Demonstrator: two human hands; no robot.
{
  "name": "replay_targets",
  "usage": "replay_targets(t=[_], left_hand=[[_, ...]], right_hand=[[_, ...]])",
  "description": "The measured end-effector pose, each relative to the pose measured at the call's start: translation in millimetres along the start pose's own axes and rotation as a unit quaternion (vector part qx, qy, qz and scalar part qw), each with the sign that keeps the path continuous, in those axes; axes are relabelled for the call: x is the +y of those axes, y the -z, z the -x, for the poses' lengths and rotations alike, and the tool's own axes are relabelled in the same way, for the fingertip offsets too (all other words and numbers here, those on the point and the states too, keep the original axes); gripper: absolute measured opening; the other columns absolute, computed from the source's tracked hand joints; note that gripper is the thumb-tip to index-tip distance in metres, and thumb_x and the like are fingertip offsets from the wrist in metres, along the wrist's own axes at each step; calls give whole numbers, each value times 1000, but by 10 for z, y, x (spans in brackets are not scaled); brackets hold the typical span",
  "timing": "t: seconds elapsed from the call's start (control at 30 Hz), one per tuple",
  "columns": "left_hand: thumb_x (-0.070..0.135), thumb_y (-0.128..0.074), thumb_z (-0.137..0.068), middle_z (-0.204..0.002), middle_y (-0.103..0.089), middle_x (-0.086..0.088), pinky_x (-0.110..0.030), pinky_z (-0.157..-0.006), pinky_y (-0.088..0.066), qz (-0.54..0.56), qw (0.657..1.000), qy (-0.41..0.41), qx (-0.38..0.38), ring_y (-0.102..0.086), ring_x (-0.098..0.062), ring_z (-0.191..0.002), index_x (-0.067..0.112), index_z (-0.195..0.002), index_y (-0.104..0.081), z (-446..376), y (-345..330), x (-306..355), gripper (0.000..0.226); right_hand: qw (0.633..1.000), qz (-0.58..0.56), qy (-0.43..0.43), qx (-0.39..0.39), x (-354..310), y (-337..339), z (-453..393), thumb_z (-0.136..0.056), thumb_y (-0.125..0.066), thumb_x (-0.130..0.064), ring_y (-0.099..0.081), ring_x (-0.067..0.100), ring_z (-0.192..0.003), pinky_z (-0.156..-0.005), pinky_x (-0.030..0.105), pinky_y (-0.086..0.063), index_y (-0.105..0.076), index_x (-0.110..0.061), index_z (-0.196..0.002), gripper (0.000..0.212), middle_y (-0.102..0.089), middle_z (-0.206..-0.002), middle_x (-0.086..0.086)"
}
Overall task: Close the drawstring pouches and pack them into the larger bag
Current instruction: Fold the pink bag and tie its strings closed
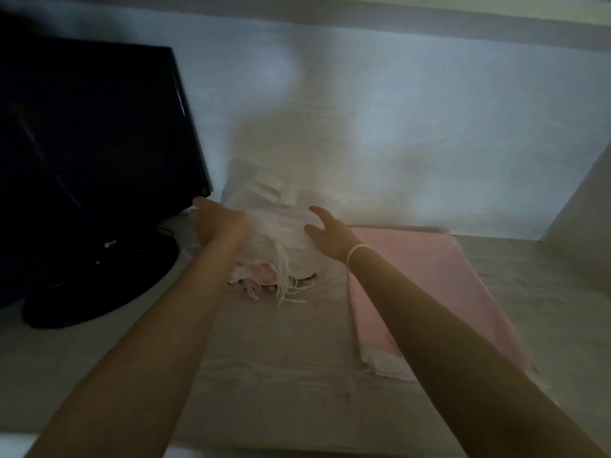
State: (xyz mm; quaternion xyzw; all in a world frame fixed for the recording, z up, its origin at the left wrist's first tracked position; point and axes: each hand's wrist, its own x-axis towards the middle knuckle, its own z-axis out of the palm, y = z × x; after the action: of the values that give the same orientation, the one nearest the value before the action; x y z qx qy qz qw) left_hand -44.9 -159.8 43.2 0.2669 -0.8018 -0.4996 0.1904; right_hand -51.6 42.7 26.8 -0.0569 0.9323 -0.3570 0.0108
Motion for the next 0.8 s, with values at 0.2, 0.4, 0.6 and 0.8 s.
replay_targets(t=[0.2, 0.4, 0.6, 0.8], left_hand=[[35, -49, -88, -128, -57, -4, -41, -100, -33, -263, 891, -367, -38, -47, -29, -119, 26, -119, -64, 102, -28, 180, 36], [43, -20, -98, -147, -39, -5, -51, -106, -26, -448, 822, -241, -254, -37, -37, -128, 33, -137, -48, 127, -432, -330, 49], [44, -22, -98, -154, -28, -7, -56, -112, -20, -493, 799, -242, -242, -30, -43, -133, 40, -145, -37, 110, -491, -461, 49], [31, -44, -96, -157, -25, -18, -63, -115, 2, -651, 670, -322, -156, -12, -43, -145, 19, -147, -39, 549, -609, 34, 52]], right_hand=[[996, 65, -12, -52, -242, -317, -129, -95, -42, -52, -49, 33, -124, -105, 39, -38, -47, -26, -139, 52, -48, -141, 14], [974, 149, -24, -168, -94, -544, -126, -97, -31, -52, -46, 32, -129, -105, 43, -40, -33, -30, -148, 55, -43, -148, 7], [977, 115, -30, -178, 9, -362, -40, -101, -36, -46, -39, 26, -136, -110, 37, -34, -36, -20, -148, 54, -37, -152, 7], [965, 195, -78, -158, 421, 22, 317, -94, -54, -46, -36, 31, -138, -109, 37, -34, -19, -21, -152, 72, -29, -155, 13]])
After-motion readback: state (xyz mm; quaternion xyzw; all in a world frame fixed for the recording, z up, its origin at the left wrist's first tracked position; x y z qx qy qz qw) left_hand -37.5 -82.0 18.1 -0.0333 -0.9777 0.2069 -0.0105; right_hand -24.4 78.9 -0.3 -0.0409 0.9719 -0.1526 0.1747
